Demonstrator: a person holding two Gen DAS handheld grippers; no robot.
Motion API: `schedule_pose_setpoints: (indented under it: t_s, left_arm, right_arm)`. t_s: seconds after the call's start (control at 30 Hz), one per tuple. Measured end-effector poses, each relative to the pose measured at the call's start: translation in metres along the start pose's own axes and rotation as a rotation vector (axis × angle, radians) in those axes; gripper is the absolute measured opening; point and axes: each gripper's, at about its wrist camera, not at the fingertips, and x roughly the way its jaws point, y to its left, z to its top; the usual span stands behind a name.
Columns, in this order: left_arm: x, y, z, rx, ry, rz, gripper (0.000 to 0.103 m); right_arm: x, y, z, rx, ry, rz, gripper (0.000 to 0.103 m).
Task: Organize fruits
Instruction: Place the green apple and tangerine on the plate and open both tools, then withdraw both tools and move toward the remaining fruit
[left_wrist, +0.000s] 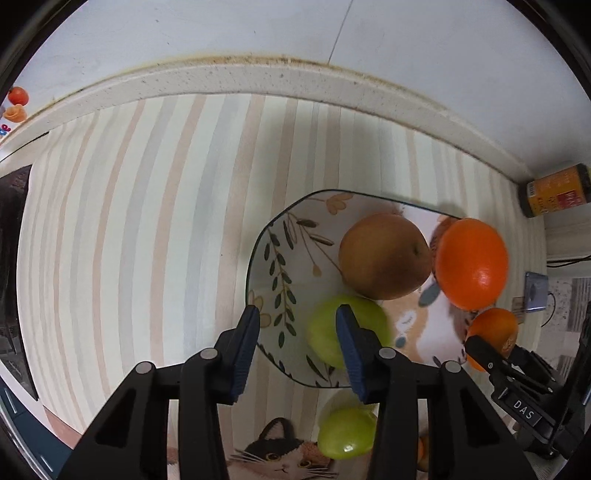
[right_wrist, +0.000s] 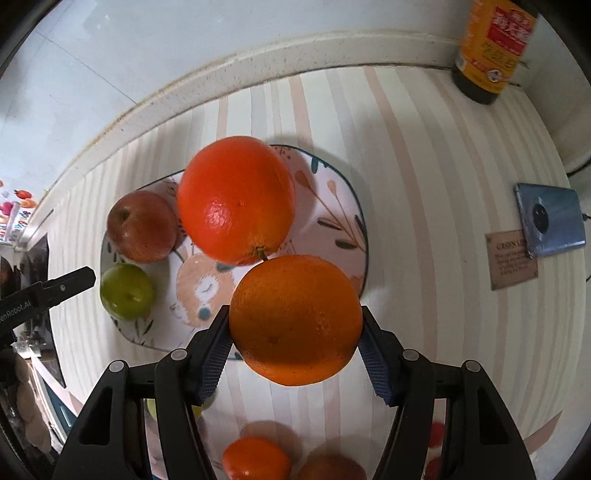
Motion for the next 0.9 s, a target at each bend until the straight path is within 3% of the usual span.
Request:
schedule_pose_setpoints:
  t_s: [0.17,0.27,0.4,0.47,0.53,0.9]
  left_arm:
    - [0.0,-0.001,-0.006,0.009,-0.009,0.02,0.041]
    - [-0.009,-0.002,-0.012,0.017,-0.023,0.049,0.042]
    - [-0.021,-0.003,-0.023,0.023,-0.049,0.06,0.047]
    - [-0.031,-0.005,-0.031,0.029,-0.067,0.063,0.063]
    - [-0.04,-0.005,-0.039,0.034,-0.08,0.062,0.086]
    - [-0.089,-0.02,-0.085,0.064,-0.193,0.059,0.086]
  right_arm:
    - [0.008,-0.003,0.001,0.025,0.022,0.014,0.069]
    - [0.002,-0.005,0.002,0.035,0.009,0.037,0.095]
    - [-0.017,-0.004,0.0,0.029,-0.023,0.04,0.095]
    - [-0.026,-0.002,-0.002,0.02,-0.033,0.024,0.095]
    - [-0.039,0.004,-0.009,0.004,-0.05,0.013,0.095]
    - [-0.103,0.029,-0.059,-0.08,-0.155,-0.051,0.095]
